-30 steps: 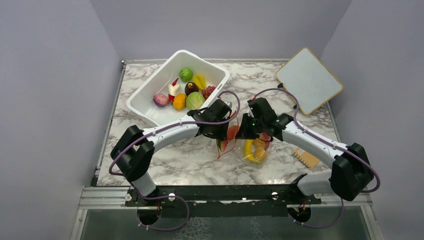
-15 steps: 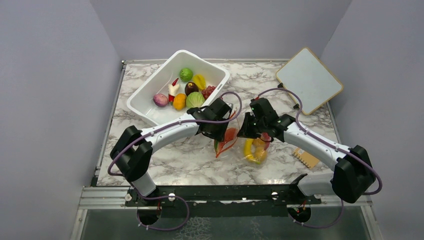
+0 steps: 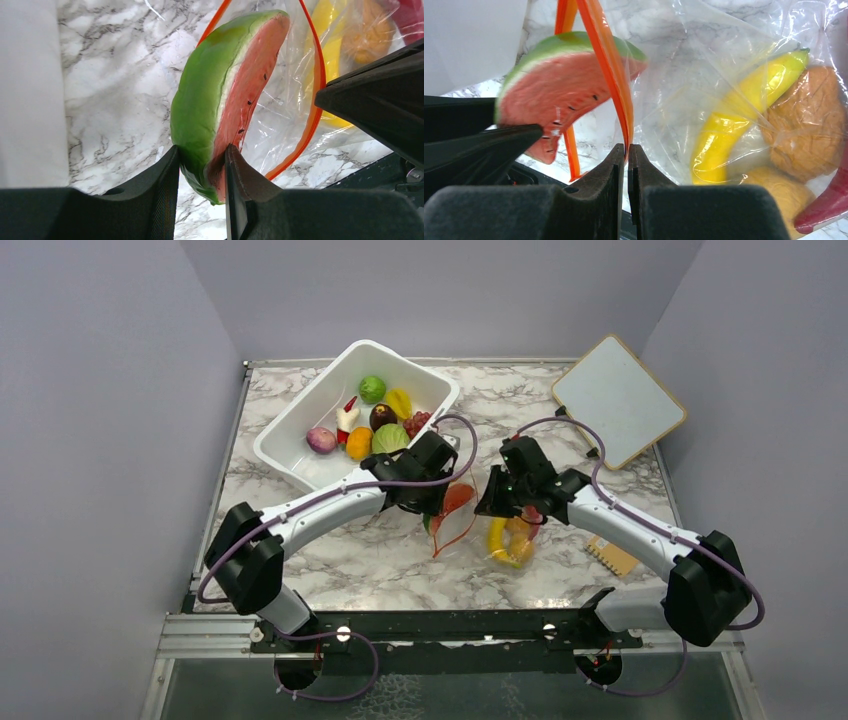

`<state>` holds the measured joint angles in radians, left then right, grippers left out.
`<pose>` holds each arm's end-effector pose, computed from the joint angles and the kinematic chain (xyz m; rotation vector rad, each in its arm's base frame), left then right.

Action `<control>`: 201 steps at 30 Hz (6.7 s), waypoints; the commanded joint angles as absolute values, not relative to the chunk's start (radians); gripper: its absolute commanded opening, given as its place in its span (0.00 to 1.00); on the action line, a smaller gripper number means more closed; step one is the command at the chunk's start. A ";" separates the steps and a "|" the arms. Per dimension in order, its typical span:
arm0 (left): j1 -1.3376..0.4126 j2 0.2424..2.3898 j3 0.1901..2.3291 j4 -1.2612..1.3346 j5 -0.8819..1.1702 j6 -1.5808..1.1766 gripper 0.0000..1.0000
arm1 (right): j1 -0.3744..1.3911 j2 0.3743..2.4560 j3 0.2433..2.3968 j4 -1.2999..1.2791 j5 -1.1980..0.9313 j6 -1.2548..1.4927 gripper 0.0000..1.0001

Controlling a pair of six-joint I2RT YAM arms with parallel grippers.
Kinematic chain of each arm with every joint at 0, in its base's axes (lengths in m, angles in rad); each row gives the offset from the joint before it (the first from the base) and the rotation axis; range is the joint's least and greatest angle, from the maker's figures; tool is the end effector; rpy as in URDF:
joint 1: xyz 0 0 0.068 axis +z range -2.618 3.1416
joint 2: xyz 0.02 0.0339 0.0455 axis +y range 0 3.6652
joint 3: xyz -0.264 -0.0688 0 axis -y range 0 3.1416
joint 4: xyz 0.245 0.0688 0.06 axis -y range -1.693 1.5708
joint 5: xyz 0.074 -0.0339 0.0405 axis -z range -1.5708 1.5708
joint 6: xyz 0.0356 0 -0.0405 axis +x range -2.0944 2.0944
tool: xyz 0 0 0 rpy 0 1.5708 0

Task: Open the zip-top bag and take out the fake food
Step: Pick up the fake fruit from the zipper food storage bag, then place the fake fruit in the bin, then pick up the fake fruit from the zipper food storage bag.

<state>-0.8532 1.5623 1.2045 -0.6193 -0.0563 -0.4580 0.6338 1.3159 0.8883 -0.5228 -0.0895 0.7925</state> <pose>0.2182 -0.2470 0.2571 0.4894 2.5587 -0.4276 0.2116 0.1594 0.2329 0.1725 2.6500 0.6468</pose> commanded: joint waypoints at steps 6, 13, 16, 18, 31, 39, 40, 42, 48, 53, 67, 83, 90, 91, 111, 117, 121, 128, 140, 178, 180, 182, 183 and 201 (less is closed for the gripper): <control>-0.829 1.464 1.219 -0.611 -0.126 -0.447 0.00 | 0.640 1.285 0.864 -0.510 -0.064 0.809 0.09; -0.822 1.429 1.217 -0.600 -0.151 -0.454 0.00 | 0.640 1.277 0.858 -0.515 -0.056 0.810 0.09; -0.809 1.402 1.224 -0.597 -0.194 -0.457 0.00 | 0.640 1.276 0.857 -0.516 -0.056 0.809 0.09; -0.795 1.378 1.228 -0.593 -0.220 -0.470 0.00 | 0.640 1.276 0.856 -0.515 -0.058 0.808 0.09; -0.472 1.272 1.169 -0.550 -0.198 -0.504 0.00 | 0.640 1.259 0.844 -0.515 -0.067 0.808 0.09; -0.259 1.298 1.063 -0.526 -0.018 -0.531 0.00 | 0.639 1.259 0.846 -0.508 -0.076 0.807 0.09; -0.249 1.304 1.036 -0.518 0.000 -0.538 0.00 | 0.640 1.261 0.847 -0.507 -0.080 0.807 0.09; -0.235 1.313 1.000 -0.505 0.020 -0.556 0.00 | 0.640 1.265 0.850 -0.505 -0.084 0.804 0.09; -0.200 1.287 0.959 -0.513 0.016 -0.553 0.28 | 0.640 1.267 0.857 -0.513 -0.084 0.798 0.09; -0.199 1.253 0.995 -0.536 0.024 -0.527 0.66 | 0.640 1.277 0.860 -0.509 -0.086 0.796 0.09; -0.203 1.212 1.060 -0.464 0.415 -0.525 0.66 | 0.639 1.259 0.864 -0.506 -0.099 0.796 0.09; -0.605 1.314 1.026 -0.251 0.430 -0.570 0.52 | 0.640 1.180 0.904 -0.517 -0.179 0.790 0.09; -0.728 1.455 1.077 -0.227 0.373 -0.600 0.44 | 0.639 1.128 0.917 -0.537 -0.210 0.800 0.09; -0.743 1.471 1.080 -0.224 0.372 -0.604 0.44 | 0.639 1.118 0.917 -0.537 -0.208 0.803 0.09; -0.859 1.616 1.003 -0.213 0.200 -0.701 0.42 | 0.640 0.961 0.891 -0.542 -0.085 0.837 0.24; -0.858 1.618 0.988 -0.189 0.213 -0.717 0.42 | 0.640 0.907 0.888 -0.695 0.129 0.815 0.36; -0.858 1.618 0.979 -0.177 0.224 -0.719 0.42 | 0.637 0.913 0.840 -0.789 0.249 0.828 0.55; -0.859 1.601 0.963 -0.176 0.245 -0.717 0.43 | 0.637 0.979 0.744 -0.793 0.190 0.840 0.52; -0.858 1.580 0.912 -0.162 0.318 -0.693 0.45 | 0.638 1.030 0.592 -0.694 0.083 0.890 0.34; -0.859 1.676 0.908 -0.104 0.291 -0.703 0.44 | 0.637 1.221 0.582 -0.622 0.083 0.851 0.19; -0.859 1.682 0.910 -0.100 0.278 -0.706 0.44 | 0.637 1.232 0.568 -0.581 0.037 0.841 0.19; -0.859 1.687 0.916 -0.100 0.263 -0.710 0.44 | 0.637 1.233 0.547 -0.524 -0.021 0.836 0.19; -0.859 1.689 0.919 -0.102 0.256 -0.713 0.43 | 0.637 1.229 0.537 -0.495 -0.052 0.835 0.19; -0.830 1.643 0.834 0.113 0.472 -0.738 0.41 | 0.624 1.190 0.583 -0.560 0.065 0.843 0.19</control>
